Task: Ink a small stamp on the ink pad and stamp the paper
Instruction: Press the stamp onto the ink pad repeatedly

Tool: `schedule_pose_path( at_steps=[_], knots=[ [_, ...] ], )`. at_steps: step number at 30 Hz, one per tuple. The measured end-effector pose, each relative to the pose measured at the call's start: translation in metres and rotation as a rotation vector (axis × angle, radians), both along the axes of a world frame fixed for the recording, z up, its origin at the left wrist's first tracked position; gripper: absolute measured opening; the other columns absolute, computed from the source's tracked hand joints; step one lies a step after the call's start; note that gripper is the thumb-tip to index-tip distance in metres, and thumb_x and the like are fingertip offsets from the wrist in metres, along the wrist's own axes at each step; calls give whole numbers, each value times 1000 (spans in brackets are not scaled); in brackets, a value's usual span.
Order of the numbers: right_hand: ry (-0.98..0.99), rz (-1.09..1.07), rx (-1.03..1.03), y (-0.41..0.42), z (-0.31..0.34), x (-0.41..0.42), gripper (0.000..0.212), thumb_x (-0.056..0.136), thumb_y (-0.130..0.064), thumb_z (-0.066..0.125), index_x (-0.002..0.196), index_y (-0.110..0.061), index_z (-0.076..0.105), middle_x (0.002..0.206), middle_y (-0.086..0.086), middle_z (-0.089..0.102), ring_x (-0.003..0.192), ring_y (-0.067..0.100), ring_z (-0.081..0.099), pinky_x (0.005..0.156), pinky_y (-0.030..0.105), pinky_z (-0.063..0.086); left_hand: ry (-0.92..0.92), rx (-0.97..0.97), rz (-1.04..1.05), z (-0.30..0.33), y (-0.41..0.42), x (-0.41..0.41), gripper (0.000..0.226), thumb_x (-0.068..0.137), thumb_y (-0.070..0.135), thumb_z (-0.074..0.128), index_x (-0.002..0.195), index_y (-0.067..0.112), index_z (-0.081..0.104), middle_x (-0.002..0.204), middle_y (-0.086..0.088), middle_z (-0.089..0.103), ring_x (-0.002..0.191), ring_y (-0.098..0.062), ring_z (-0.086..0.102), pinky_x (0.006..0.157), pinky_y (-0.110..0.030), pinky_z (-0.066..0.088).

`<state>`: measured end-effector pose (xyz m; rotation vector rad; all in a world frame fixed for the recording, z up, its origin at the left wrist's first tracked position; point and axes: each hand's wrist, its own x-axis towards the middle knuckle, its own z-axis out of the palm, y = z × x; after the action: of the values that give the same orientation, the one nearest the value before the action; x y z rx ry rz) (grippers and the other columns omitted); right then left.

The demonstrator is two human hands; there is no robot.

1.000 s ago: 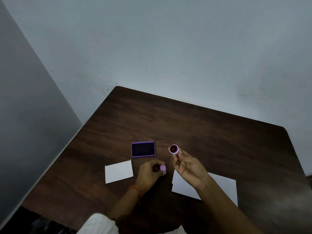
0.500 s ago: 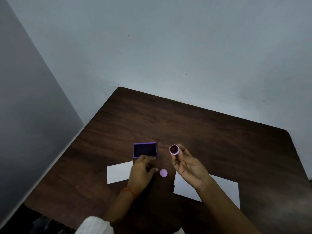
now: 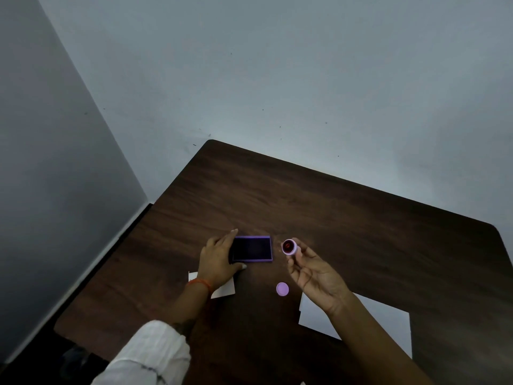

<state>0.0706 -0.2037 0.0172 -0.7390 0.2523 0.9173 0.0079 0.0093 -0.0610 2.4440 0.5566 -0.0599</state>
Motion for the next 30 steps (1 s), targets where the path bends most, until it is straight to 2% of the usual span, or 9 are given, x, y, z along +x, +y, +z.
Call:
schedule_pose_path(
  at_steps=[4,8,10,12,15,19,22,27,30],
  knots=[
    [-86,52,-97,7,-8,7,24,72,1,58,84,-12,75,89,7,77,80,12,72,66,20,59,-13,-56,46,-5,-3,4,89,72,34,75,144,29,24,141,-8,44,129,-24,37,108,-40,32],
    [-267,78,-329,20,-19,15,24,82,4,57,95,-12,70,103,10,71,90,15,68,67,19,57,-91,-21,32,-11,-17,2,85,70,37,75,142,28,30,138,-1,51,127,-19,37,103,-34,31],
    [-462,120,-530,29,-23,16,24,82,1,61,93,-19,68,105,9,69,90,14,67,67,17,56,-107,19,46,-13,-23,0,82,71,41,73,141,29,32,140,2,50,132,-19,34,107,-36,25],
    [-712,159,-731,39,-27,16,25,80,-3,66,91,-25,66,102,5,70,90,13,67,68,17,57,-111,43,47,-15,-25,-1,80,72,43,72,140,29,33,143,2,47,139,-17,28,116,-41,11],
    [-1122,233,-960,53,-36,14,19,80,-9,67,97,-17,68,98,4,70,89,16,65,78,27,55,-129,42,20,-17,-22,-3,81,73,46,70,141,26,33,148,1,42,144,-17,20,118,-44,-7],
    [-1475,516,-1008,66,-48,10,22,88,-5,49,101,-6,66,107,14,68,98,21,61,90,33,49,-120,36,-21,-16,-16,-6,81,75,50,67,143,24,30,154,5,30,146,-15,12,117,-44,-10],
    [-1762,685,-1045,68,-55,11,24,85,-4,54,107,-4,63,116,15,65,112,27,57,99,36,46,-108,23,-37,-16,-14,-7,82,75,52,66,143,24,30,154,6,28,146,-15,11,118,-42,-8],
    [-1951,796,-1056,72,-55,18,30,81,-3,59,111,-4,60,113,17,65,108,30,59,93,37,48,-99,-19,-56,-16,-9,-7,82,76,51,66,144,24,28,155,5,26,146,-16,10,118,-40,-6],
    [-1967,793,-1059,76,-55,19,34,79,0,61,113,-3,59,113,18,65,108,31,59,93,35,48,-77,-14,-92,-17,-3,-7,82,78,47,65,145,25,24,156,7,24,146,-16,7,116,-37,-9]
  ],
)
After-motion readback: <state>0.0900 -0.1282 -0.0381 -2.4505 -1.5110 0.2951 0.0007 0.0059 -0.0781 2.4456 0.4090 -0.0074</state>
